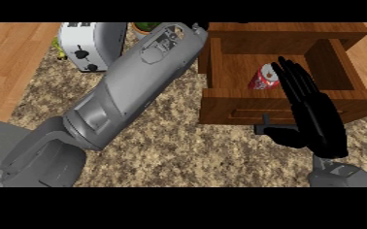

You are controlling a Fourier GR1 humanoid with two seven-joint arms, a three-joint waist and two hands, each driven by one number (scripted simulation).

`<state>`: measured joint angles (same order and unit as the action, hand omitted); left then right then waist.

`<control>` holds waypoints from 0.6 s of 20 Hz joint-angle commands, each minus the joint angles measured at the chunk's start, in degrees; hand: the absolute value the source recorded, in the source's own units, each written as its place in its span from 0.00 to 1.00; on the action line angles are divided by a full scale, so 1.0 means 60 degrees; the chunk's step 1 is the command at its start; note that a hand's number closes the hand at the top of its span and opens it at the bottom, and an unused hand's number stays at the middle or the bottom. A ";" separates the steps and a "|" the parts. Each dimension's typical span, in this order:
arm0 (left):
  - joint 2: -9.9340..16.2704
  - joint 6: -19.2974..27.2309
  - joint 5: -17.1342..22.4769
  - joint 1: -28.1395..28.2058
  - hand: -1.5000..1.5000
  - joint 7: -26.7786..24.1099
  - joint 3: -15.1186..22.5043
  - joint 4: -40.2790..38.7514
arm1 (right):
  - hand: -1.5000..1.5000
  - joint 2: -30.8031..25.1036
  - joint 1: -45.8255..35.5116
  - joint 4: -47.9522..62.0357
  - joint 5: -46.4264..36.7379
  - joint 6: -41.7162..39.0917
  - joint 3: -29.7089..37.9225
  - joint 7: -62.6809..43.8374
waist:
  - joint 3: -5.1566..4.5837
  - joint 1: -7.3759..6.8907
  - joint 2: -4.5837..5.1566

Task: Pick up the can, place it into the drawer and close the drawer

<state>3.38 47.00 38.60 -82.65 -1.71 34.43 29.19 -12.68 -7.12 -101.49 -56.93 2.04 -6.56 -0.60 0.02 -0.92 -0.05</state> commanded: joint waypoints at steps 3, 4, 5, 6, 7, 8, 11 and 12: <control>0.0942 -0.0287 -0.0391 0.0146 0.00 0.0849 -0.0074 0.0659 | 0.00 0.0500 -0.0819 0.2625 -0.0339 0.1538 0.0325 0.0706 | 0.0005 -0.0021 0.0011; 0.0828 0.0212 -0.0652 0.0786 0.00 0.0996 0.0266 0.1367 | 0.00 0.0355 -0.1002 0.2534 -0.0102 0.1373 0.0635 0.0671 | 0.0001 -0.0088 -0.0044; 0.1220 -0.0284 -0.0502 0.0642 0.00 0.1117 0.0074 0.1517 | 0.00 0.0595 -0.1190 0.3401 -0.0621 0.1950 0.0409 0.0748 | 0.0002 -0.0154 -0.0021; 0.1405 0.0122 -0.0702 0.0786 0.00 0.1381 0.0239 0.1870 | 0.00 0.0481 -0.0932 0.3457 -0.0617 0.2114 0.0580 0.0815 | 0.0002 -0.0166 -0.0056; 0.1586 -0.0036 -0.0736 0.0641 0.00 0.1684 0.0225 0.2078 | 0.00 0.0696 -0.1111 0.3699 -0.0852 0.2255 0.0452 0.0647 | 0.0002 -0.0148 -0.0050; 0.1959 -0.0483 -0.0620 0.0820 0.00 0.1574 0.0113 0.2130 | 0.00 0.0762 -0.1552 0.4452 -0.0828 0.2548 0.0650 0.0777 | 0.0004 -0.0272 -0.0014; 0.2132 -0.0278 -0.0791 0.1489 0.00 0.1488 0.0139 0.2797 | 0.00 0.0751 -0.1965 0.5387 -0.1077 0.2985 0.0747 0.1028 | 0.0003 -0.0248 0.0005; 0.2143 -0.0134 -0.0879 0.1405 0.00 0.1846 0.0263 0.2987 | 0.00 0.0550 -0.2016 0.5582 -0.0906 0.3011 0.1024 0.1173 | 0.0007 -0.0238 -0.0011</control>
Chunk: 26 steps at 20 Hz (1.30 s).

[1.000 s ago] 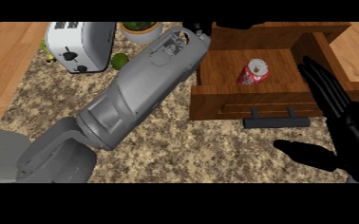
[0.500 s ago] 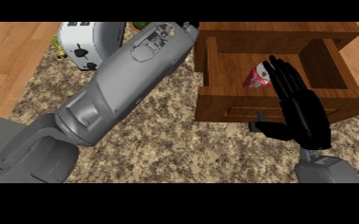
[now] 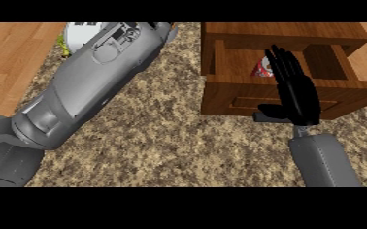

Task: Pick up the can, place it into the drawer and close the drawer

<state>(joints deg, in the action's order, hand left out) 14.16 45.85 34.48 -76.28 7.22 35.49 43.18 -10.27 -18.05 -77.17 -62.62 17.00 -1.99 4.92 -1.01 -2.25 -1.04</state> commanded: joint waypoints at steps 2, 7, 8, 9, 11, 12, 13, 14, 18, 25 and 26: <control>0.0464 0.0106 -0.0165 0.0294 0.00 0.0583 0.0045 0.1034 | 0.00 0.0244 -0.0910 0.2357 -0.0323 0.0735 0.0349 0.0054 | 0.0179 -0.0196 0.0171; 0.1264 -0.0203 -0.0291 0.1282 0.00 0.0753 0.0214 0.1991 | 0.00 0.0469 -0.1512 0.3419 -0.0936 0.1702 0.0465 -0.0018 | 0.0175 -0.0294 0.0188; 0.1205 -0.0164 -0.0230 0.0922 0.00 0.1020 0.0120 0.1985 | 0.00 0.0212 -0.1680 0.4055 -0.0877 0.2029 0.0782 0.0225 | 0.0189 -0.0351 0.0246; 0.1517 -0.0155 -0.0346 0.1221 0.00 0.1021 0.0135 0.2191 | 0.00 0.0240 -0.2170 0.3979 -0.0811 0.1870 0.0882 0.0052 | 0.0179 -0.0253 0.0199; 0.1336 -0.0085 -0.0367 0.1352 0.00 0.1223 0.0304 0.2598 | 0.00 0.0117 -0.2497 0.4798 -0.0887 0.2437 0.1174 0.0195 | 0.0190 -0.0386 0.0241; 0.1549 -0.0102 -0.0377 0.1461 0.00 0.1316 0.0212 0.2634 | 0.00 0.0441 -0.2854 0.4930 -0.1050 0.2422 0.1028 -0.0029 | 0.0183 -0.0319 0.0230; 0.1595 -0.0138 -0.0312 0.1832 0.00 0.1347 0.0265 0.2961 | 0.00 0.0211 -0.2937 0.5273 -0.0951 0.2762 0.1305 0.0150 | 0.0186 -0.0427 0.0247; 0.1855 -0.0001 -0.0422 0.1204 0.00 0.1834 0.0192 0.3165 | 0.00 0.0408 -0.3310 0.5496 -0.1032 0.2832 0.1308 -0.0028 | 0.0191 -0.0403 0.0212; 0.2154 -0.0151 -0.0503 0.1935 0.00 0.1783 0.0133 0.3589 | 0.00 0.0143 -0.4357 0.6847 -0.0936 0.3260 0.1733 0.0310 | 0.0190 -0.0359 0.0283; 0.2414 0.0103 -0.0868 0.3295 0.00 0.1535 0.0269 0.4878 | 0.00 0.0047 -0.6277 0.8830 -0.1430 0.3789 0.2070 -0.0320 | 0.0182 -0.0527 0.0340; 0.2584 -0.0035 -0.0856 0.3641 0.00 0.1463 0.0260 0.5168 | 0.00 -0.0110 -0.6232 0.8879 -0.1048 0.3964 0.2280 0.0250 | 0.0186 -0.0494 0.0339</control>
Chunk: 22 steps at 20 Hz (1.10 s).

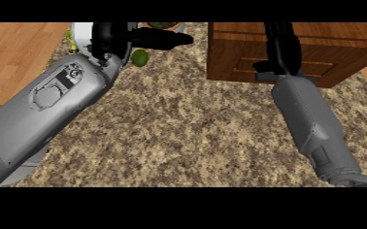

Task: Pick up the can, place it into the drawer and close the drawer

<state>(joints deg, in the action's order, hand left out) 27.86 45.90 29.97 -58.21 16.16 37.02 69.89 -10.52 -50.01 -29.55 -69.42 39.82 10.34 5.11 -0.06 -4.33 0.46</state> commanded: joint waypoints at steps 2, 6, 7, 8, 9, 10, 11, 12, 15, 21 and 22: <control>0.0566 -0.0426 -0.0069 0.0727 0.00 -0.0191 -0.0287 0.0407 | 0.00 -0.0128 -0.1391 0.1284 -0.0152 0.0197 0.0189 -0.0112 | 0.0023 -0.0053 0.0131; 0.0555 -0.0365 -0.0125 0.1134 0.00 -0.0222 -0.0305 0.0953 | 0.00 -0.0177 -0.1711 0.1897 -0.0037 0.0459 0.0426 -0.0093 | 0.0028 -0.0179 0.0170; 0.0646 -0.0276 -0.0194 0.1136 0.00 -0.0116 -0.0242 0.1176 | 0.00 -0.0207 -0.1894 0.1944 -0.0054 0.0431 0.0441 -0.0125 | 0.0032 -0.0313 0.0179; 0.0433 0.0123 -0.0466 0.1028 0.00 0.0233 0.0083 0.1231 | 0.00 -0.0377 -0.1984 0.2037 0.0102 0.0268 0.0542 0.0192 | 0.0043 -0.0212 0.0153; 0.0277 -0.0082 -0.0341 0.1536 0.00 -0.0394 -0.0120 0.1112 | 0.00 -0.0217 -0.2103 0.2081 0.0070 0.0454 0.0545 0.0101 | 0.0029 -0.0185 0.0211; 0.0436 -0.0302 -0.0287 0.1471 0.00 -0.0416 -0.0246 0.0947 | 0.00 -0.0327 -0.2072 0.2238 0.0104 0.0505 0.0643 0.0078 | 0.0033 -0.0250 0.0284; 0.0366 -0.0032 -0.0489 0.1402 0.00 -0.0224 -0.0042 0.1488 | 0.00 -0.0352 -0.2068 0.2338 0.0130 0.0546 0.0671 0.0224 | 0.0040 -0.0251 0.0207; 0.0640 -0.0305 -0.0312 0.1600 0.00 -0.0380 -0.0363 0.1411 | 0.00 -0.0433 -0.2132 0.2414 0.0093 0.0577 0.0682 0.0207 | 0.0033 -0.0272 0.0237; 0.0418 -0.0181 -0.0484 0.1580 0.00 -0.0406 -0.0317 0.1313 | 0.00 -0.0128 -0.2533 0.2605 0.0175 0.0269 0.0721 0.0316 | 0.0036 -0.0195 0.0255; 0.0571 -0.0341 -0.0460 0.2023 0.00 -0.0618 -0.0459 0.1551 | 0.00 0.0071 -0.2436 0.2142 0.1752 0.0195 0.1953 0.2055 | 0.0066 -0.0224 0.0269; 0.0447 -0.0272 -0.0494 0.1963 0.00 -0.0627 -0.0462 0.1437 | 0.00 0.0444 -0.2688 0.2108 0.1961 0.0100 0.2119 0.1918 | 0.0063 -0.0197 0.0260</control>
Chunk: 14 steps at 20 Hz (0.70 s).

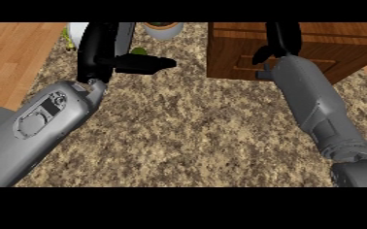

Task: Pick up the can, place it into the drawer and close the drawer

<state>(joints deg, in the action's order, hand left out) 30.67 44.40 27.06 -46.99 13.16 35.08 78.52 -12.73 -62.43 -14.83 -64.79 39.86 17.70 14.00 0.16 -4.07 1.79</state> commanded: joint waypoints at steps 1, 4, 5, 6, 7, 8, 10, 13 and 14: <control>0.0256 -0.0216 0.0113 0.0393 0.00 -0.0136 -0.0248 0.0227 | 0.00 0.0618 -0.0649 -0.0352 0.1422 -0.0242 0.1084 0.0703 | 0.0015 -0.0243 -0.0041; 0.0117 0.0031 -0.0093 0.0469 0.00 -0.0015 -0.0031 0.0353 | 0.00 0.0855 -0.0660 -0.0440 0.2140 -0.0448 0.1692 0.1196 | 0.0028 -0.0195 -0.0068; 0.0412 -0.0060 0.0029 0.0396 0.00 0.0127 -0.0315 0.0464 | 0.00 0.0826 -0.0665 -0.0518 0.2387 -0.0667 0.1870 0.1519 | 0.0024 -0.0144 -0.0123; 0.0118 -0.0043 -0.0085 0.0504 0.00 -0.0026 -0.0109 0.0349 | 0.00 0.0931 -0.0927 -0.0465 0.2440 -0.0816 0.1915 0.1464 | 0.0013 -0.0087 -0.0078; 0.0347 -0.0146 -0.0034 0.0714 0.00 -0.0109 -0.0245 0.0529 | 0.00 0.1068 -0.0764 -0.0543 0.2693 -0.0709 0.2126 0.1672 | 0.0008 -0.0084 -0.0119; 0.0412 -0.0175 -0.0128 0.0624 0.00 -0.0052 -0.0253 0.0294 | 0.00 0.1066 -0.0858 -0.0599 0.2913 -0.1032 0.2260 0.1976 | 0.0008 0.0057 -0.0124; 0.0614 -0.0292 0.0012 0.0903 0.00 -0.0075 -0.0419 0.0705 | 0.00 0.1023 -0.0813 -0.0710 0.3581 -0.1400 0.2820 0.2276 | 0.0006 0.0030 -0.0170; 0.0516 -0.0153 -0.0017 0.0986 0.00 0.0003 -0.0546 0.0621 | 0.00 0.1267 -0.1149 -0.0674 0.4226 -0.2009 0.3308 0.2119 | -0.0004 0.0214 -0.0206; 0.0360 -0.0078 -0.0217 0.1257 0.00 -0.0185 -0.0347 0.0666 | 0.00 0.1177 -0.1159 -0.0598 0.4238 -0.2038 0.3311 0.2238 | -0.0009 0.0185 -0.0165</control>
<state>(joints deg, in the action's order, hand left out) 33.12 43.44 26.74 -41.39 12.64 32.95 82.11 -7.33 -65.88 -17.17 -45.28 29.53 33.24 27.12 0.35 -2.91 1.27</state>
